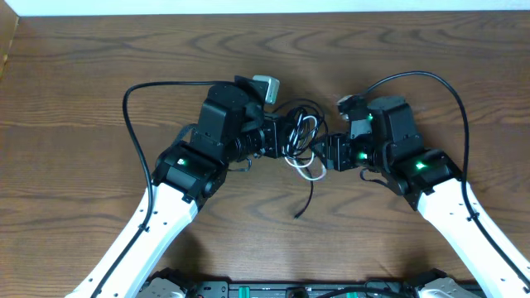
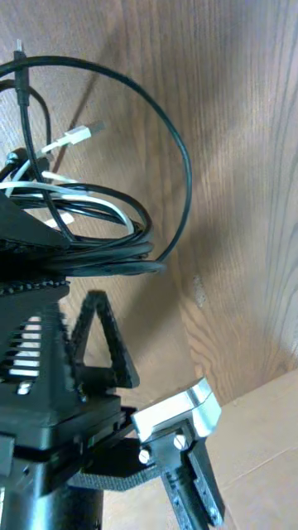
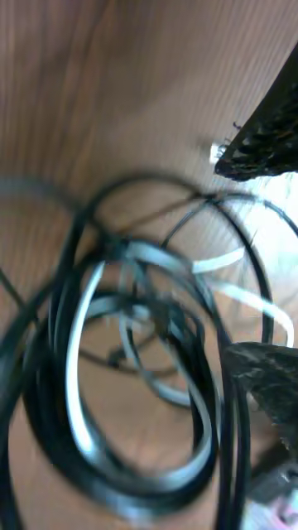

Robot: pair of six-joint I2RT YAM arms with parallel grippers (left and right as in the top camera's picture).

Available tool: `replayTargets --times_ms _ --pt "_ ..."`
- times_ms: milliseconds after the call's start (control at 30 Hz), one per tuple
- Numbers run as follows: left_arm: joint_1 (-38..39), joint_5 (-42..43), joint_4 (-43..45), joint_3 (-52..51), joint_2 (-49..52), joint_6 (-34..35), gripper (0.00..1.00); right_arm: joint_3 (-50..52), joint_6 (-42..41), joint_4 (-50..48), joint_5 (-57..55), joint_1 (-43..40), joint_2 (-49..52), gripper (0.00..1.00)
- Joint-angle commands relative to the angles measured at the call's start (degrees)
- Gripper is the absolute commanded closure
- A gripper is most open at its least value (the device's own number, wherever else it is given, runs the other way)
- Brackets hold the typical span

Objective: Untangle cables
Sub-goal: 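Grasp the cable bundle with both grippers from opposite sides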

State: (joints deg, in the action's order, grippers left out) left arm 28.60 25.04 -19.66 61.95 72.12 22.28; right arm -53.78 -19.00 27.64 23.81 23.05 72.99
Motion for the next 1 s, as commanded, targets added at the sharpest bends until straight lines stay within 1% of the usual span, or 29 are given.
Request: replayTargets --times_ms 0,67,100,200,267,333,367,400,533,667,700,733,767,833,867,933,967 --pt "0.1 1.3 -2.6 0.3 -0.3 -0.2 0.93 -0.4 1.9 -1.5 7.6 -0.1 -0.6 0.41" --pt "0.1 1.6 -3.6 0.3 -0.3 -0.2 0.93 -0.4 1.9 -5.0 12.5 -0.1 -0.6 0.41" --pt "0.3 2.1 -3.6 0.3 -0.3 -0.2 0.93 -0.4 -0.1 -6.7 13.2 -0.1 -0.6 0.44" --pt "0.5 6.1 -2.1 0.3 -0.3 -0.2 0.93 -0.4 -4.9 -8.2 13.2 -0.1 -0.5 0.54" --pt "0.5 9.7 0.2 0.3 -0.3 -0.1 0.93 -0.4 -7.7 -8.2 13.2 -0.1 -0.5 0.56" --pt "0.5 10.6 1.4 0.3 -0.3 0.8 0.93 -0.4 -10.0 -8.2 13.2 -0.1 -0.5 0.57" --pt "0.5 11.2 2.1 0.3 -0.3 1.2 0.93 -0.4 -11.6 -8.2 13.2 -0.1 -0.5 0.60" --pt "0.5 12.2 2.4 0.3 -0.3 1.2 0.93 -0.4 -12.6 -8.5 13.2 -0.1 -0.5 0.61" --pt "0.5 12.3 2.4 0.3 -0.3 1.4 0.92 -0.4 -13.6 -12.1 15.8 -0.1 -0.5 0.62" --pt "0.5 12.3 2.4 0.3 -0.3 1.4 0.93 -0.4 -13.8 -12.7 15.8 -0.1 -0.5 0.88" --pt "0.5 12.1 2.4 0.3 -0.3 1.4 0.93 -0.4 -13.8 -12.7 15.8 -0.1 -0.5 0.99" --pt "0.5 11.3 2.3 0.3 -0.3 1.3 0.92 -0.4 -13.8 -12.7 15.8 -0.1 -0.5 0.99" --pt "0.5 10.0 2.1 0.3 -0.3 0.6 0.93 -0.4 -13.7 -12.7 16.0 -0.1 -0.6 0.99" --pt "0.5 3.2 -0.9 0.3 -0.3 -0.7 0.92 -0.4 -13.1 -12.6 16.4 -0.1 -0.6 0.99" --pt "0.5 -4.9 -4.4 0.3 -0.2 -0.8 0.93 -0.4 -12.0 -12.7 17.4 -0.5 -0.6 0.99" --pt "0.5 -18.1 -10.4 0.1 0.7 -0.8 0.93 -0.6 -12.1 -14.0 21.5 -2.2 -0.6 0.99" --pt "0.5 -22.4 -13.3 0.1 1.9 -0.8 0.92 -0.7 -12.3 -16.5 25.4 -3.8 -0.6 0.99"
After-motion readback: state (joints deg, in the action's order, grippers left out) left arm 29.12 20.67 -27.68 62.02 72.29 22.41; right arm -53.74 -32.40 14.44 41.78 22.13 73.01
